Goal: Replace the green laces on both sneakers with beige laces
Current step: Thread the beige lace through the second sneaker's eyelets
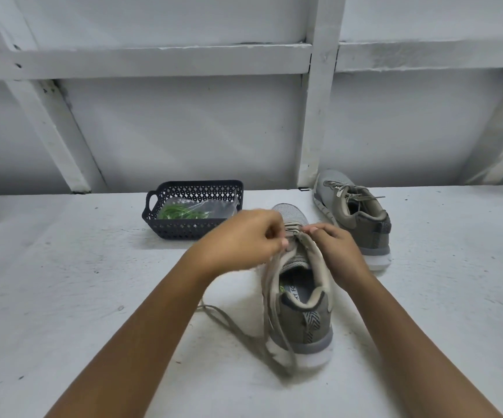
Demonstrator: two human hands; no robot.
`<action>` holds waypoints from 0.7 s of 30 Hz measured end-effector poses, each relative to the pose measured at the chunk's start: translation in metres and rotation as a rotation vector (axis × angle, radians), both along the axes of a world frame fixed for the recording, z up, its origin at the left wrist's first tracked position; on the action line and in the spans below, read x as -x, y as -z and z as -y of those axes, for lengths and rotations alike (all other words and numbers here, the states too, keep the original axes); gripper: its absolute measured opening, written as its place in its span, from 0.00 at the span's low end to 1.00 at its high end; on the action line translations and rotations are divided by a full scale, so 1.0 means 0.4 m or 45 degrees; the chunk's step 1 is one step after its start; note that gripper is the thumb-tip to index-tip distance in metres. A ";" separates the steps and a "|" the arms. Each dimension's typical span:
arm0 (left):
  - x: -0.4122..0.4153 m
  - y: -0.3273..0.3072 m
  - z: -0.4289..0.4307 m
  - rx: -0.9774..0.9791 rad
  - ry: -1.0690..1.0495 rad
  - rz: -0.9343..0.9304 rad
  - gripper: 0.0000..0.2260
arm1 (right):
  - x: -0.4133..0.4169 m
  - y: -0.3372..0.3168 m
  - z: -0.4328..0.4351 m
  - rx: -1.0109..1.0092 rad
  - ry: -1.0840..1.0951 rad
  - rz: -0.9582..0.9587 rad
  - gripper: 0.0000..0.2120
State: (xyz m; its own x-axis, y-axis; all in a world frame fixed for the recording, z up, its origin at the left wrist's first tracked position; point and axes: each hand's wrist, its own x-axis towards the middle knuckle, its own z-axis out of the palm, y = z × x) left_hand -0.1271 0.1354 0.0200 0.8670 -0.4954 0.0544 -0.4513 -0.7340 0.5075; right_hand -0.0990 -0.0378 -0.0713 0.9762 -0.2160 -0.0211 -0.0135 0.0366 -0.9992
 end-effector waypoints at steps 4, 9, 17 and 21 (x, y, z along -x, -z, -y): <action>-0.024 -0.030 -0.031 0.604 -0.125 -0.310 0.09 | 0.006 -0.025 0.002 0.023 -0.006 0.004 0.12; -0.033 -0.079 -0.068 1.280 -0.097 -0.670 0.08 | 0.058 -0.116 -0.024 0.446 0.001 0.272 0.10; -0.071 -0.128 -0.067 1.548 0.056 -0.806 0.12 | 0.120 -0.228 -0.119 1.046 -0.885 0.231 0.14; -0.091 -0.117 -0.061 1.593 0.050 -0.786 0.12 | 0.099 -0.219 -0.148 0.766 -0.763 0.241 0.10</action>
